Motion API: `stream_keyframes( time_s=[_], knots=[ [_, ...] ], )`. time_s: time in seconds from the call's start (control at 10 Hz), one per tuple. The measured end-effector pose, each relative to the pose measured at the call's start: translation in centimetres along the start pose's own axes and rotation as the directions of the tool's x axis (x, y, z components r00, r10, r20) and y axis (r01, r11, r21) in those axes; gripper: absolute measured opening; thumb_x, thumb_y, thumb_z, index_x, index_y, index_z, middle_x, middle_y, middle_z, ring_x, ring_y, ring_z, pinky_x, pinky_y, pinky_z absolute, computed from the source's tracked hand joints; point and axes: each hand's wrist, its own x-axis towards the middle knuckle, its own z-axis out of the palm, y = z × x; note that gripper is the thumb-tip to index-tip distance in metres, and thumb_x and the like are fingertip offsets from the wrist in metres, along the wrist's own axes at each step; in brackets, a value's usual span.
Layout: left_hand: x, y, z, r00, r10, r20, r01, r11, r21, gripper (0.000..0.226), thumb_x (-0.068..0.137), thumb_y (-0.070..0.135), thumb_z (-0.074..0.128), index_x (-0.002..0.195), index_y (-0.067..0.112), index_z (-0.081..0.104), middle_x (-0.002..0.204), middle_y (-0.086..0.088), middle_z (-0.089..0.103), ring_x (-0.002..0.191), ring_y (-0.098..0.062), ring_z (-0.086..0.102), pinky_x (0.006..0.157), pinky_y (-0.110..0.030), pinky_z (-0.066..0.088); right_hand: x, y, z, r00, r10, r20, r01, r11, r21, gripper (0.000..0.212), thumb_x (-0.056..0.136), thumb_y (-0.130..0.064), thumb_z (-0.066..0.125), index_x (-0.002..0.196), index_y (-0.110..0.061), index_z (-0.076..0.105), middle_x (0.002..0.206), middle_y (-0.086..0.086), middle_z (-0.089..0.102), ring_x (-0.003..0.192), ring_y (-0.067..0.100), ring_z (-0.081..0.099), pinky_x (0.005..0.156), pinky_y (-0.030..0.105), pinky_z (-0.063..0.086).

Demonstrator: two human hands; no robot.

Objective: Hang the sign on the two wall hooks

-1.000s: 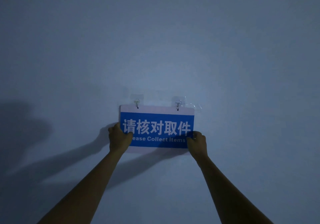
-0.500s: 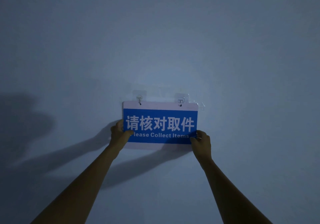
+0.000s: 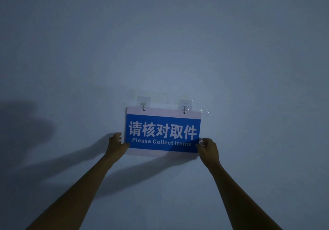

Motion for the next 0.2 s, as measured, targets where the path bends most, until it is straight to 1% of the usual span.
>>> stream_keyframes(
  time_s=[0.1, 0.2],
  knots=[
    [-0.5, -0.29, -0.47, 0.999, -0.027, 0.026, 0.026, 0.999, 0.033, 0.073, 0.084, 0.003, 0.064, 0.147, 0.004, 0.026, 0.153, -0.021, 0.032, 0.137, -0.036, 0.039, 0.1, -0.044, 0.043, -0.41, -0.21, -0.3, 1.0, -0.009, 0.0, 0.009, 1.0, -0.02, 0.046, 0.095, -0.02, 0.051, 0.138, -0.002, 0.042, 0.14, 0.02, 0.05, 0.126, 0.035, 0.052, 0.096, 0.043, 0.049],
    [-0.79, -0.13, -0.46, 0.999, -0.02, 0.039, 0.017, 0.997, 0.081, 0.073, 0.086, 0.005, 0.061, 0.148, 0.005, 0.024, 0.154, -0.019, 0.03, 0.139, -0.034, 0.036, 0.101, -0.042, 0.042, -0.37, -0.4, -0.17, 1.0, -0.01, -0.001, 0.01, 1.0, -0.029, 0.048, 0.096, -0.023, 0.052, 0.138, -0.003, 0.042, 0.141, 0.02, 0.048, 0.127, 0.035, 0.051, 0.097, 0.043, 0.049]
  ],
)
